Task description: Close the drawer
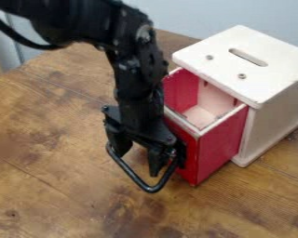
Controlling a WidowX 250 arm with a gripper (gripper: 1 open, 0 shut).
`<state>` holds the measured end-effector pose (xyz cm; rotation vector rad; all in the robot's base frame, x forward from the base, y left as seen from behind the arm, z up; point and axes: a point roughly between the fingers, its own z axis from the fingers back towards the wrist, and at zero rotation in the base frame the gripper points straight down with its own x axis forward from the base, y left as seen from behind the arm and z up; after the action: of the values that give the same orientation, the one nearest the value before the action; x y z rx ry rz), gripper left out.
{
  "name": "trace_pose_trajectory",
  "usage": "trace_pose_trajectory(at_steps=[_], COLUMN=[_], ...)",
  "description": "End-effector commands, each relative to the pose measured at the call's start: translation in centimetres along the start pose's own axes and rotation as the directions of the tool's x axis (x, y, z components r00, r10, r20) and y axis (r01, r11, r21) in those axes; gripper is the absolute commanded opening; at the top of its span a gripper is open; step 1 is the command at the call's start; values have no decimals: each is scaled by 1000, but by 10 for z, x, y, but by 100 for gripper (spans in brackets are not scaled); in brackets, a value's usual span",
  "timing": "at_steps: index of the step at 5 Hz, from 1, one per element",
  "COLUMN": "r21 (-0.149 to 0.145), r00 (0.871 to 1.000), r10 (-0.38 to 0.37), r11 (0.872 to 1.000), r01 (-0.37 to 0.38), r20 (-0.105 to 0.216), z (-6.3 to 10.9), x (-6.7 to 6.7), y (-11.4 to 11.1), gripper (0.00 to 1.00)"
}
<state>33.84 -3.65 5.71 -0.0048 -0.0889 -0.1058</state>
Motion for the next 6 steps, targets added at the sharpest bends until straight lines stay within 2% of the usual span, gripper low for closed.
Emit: trace_pose_trajectory(at_steps=[1, 2, 3, 4, 5, 6], r21=[-1, -1, -2, -3, -2, 5], r00=[999, 999, 1000, 1000, 1000, 999], r10=[-9, -9, -9, 3, 23, 49], r11=[1000, 1000, 1000, 1000, 1000, 999], r01=[9, 9, 9, -3, -23, -49], r20=[51, 51, 29, -14, -14, -18], z=[0, -7, -16, -26, -30, -33], x=[18, 26, 36, 47, 58, 62], y=[-8, -9, -10, -10, -3, 1], gripper=[100, 100, 100, 100, 100, 100])
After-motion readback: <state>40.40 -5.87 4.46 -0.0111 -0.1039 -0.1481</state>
